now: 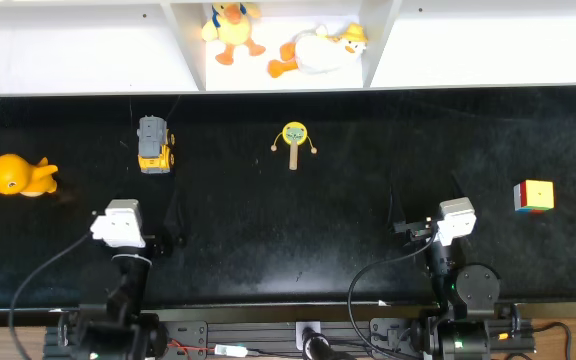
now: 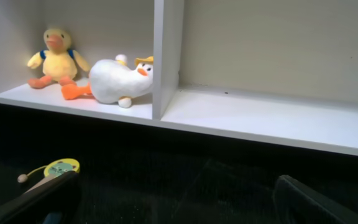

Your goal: Store Toys

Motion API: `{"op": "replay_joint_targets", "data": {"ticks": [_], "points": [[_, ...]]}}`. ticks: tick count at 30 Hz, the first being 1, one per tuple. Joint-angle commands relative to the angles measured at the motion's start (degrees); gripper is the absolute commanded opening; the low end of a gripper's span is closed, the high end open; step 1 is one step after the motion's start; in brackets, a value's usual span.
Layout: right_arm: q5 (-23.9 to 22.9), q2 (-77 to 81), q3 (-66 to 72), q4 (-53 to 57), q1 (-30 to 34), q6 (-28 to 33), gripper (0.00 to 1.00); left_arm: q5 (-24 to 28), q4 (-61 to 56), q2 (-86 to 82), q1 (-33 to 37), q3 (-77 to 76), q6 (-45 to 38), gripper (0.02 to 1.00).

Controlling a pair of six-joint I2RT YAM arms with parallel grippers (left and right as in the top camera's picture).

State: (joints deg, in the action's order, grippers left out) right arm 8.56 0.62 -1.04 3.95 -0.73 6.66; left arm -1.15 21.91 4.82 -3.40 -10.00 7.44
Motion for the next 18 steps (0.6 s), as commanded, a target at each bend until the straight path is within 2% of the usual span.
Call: {"op": "replay_joint_targets", "data": {"ticks": [1, 5, 8, 14, 18], "points": [[-0.1, -0.4, 0.8, -0.3, 0.4, 0.2, 0.993, -3.1, 11.3, 7.8, 1.0, -12.9, 5.0, 0.996], [-0.1, -0.4, 0.8, -0.3, 0.4, 0.2, 0.993, -2.7, 23.1, 18.6, 5.9, -24.2, 3.2, 0.996], [-0.1, -0.4, 0.8, -0.3, 0.4, 0.2, 0.996, 1.3, 27.5, 26.5, 11.2, -30.9, -2.1, 0.996], [-0.1, -0.4, 0.8, -0.3, 0.4, 0.2, 0.993, 8.3, 26.6, 35.6, 22.3, -36.1, -13.4, 0.993], [-0.1, -0.4, 0.8, -0.3, 0.4, 0.2, 0.996, 15.9, 24.9, 38.2, 31.7, -36.3, -19.8, 0.991]]}}
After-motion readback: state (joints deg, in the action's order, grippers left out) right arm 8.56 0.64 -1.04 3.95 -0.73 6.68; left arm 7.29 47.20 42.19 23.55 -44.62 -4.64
